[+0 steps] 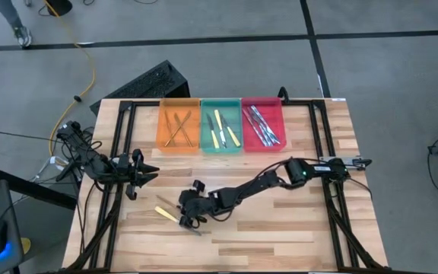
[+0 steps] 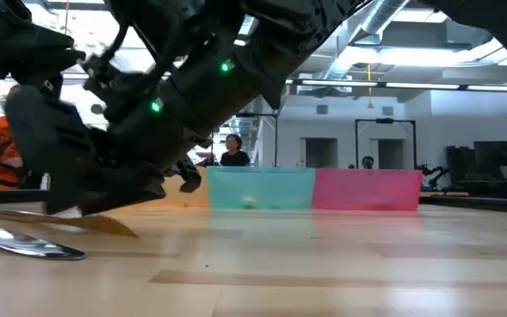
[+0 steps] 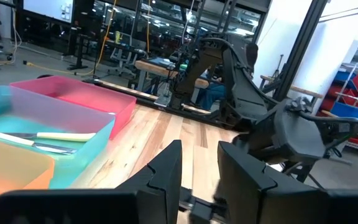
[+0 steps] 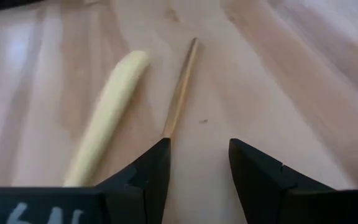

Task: Sort silverware by color (type)
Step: Put the gold table knife into the orange bin

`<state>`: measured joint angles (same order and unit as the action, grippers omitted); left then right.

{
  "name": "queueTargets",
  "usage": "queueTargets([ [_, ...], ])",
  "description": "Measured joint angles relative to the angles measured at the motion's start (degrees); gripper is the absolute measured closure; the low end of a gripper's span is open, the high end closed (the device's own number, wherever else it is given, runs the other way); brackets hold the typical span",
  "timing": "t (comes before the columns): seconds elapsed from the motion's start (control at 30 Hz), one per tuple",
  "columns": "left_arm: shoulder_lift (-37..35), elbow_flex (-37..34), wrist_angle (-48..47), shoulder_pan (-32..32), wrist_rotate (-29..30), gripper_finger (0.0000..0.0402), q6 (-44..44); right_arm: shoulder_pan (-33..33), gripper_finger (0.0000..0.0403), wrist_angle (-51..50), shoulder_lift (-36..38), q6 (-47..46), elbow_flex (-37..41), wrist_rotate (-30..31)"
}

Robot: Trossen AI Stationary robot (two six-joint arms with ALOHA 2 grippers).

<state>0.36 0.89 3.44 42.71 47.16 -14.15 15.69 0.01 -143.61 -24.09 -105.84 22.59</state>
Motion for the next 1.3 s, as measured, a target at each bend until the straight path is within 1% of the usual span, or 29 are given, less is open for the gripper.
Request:
queueTargets([
  [0.13, 0.0, 0.0, 0.0, 0.0, 0.0, 0.0312, 0.0, -0.2, 0.0216, -0.6, 0.6, 0.7, 0.1, 0.2],
  [0.27, 0.0, 0.0, 0.0, 0.0, 0.0, 0.0312, 0.0, 0.0, 0.0216, -1.5, 1.4, 1.5, 0.1, 3.3],
  [0.43, 0.0, 0.0, 0.0, 0.0, 0.0, 0.0312, 0.0, 0.5, 0.0216, -1.0, 1.6, 2.2, 0.1, 3.2],
  [0.73, 0.0, 0.0, 0.0, 0.0, 0.0, 0.0312, 0.0, 2.0, 0.0216, 1.6, 1.6, 7.5, 0.1, 3.0],
  [1.3, 0.0, 0.0, 0.0, 0.0, 0.0, 0.0312, 0.0, 1.9, 0.0216, 2.0, 0.3, 7.2, 0.0, 1.7],
])
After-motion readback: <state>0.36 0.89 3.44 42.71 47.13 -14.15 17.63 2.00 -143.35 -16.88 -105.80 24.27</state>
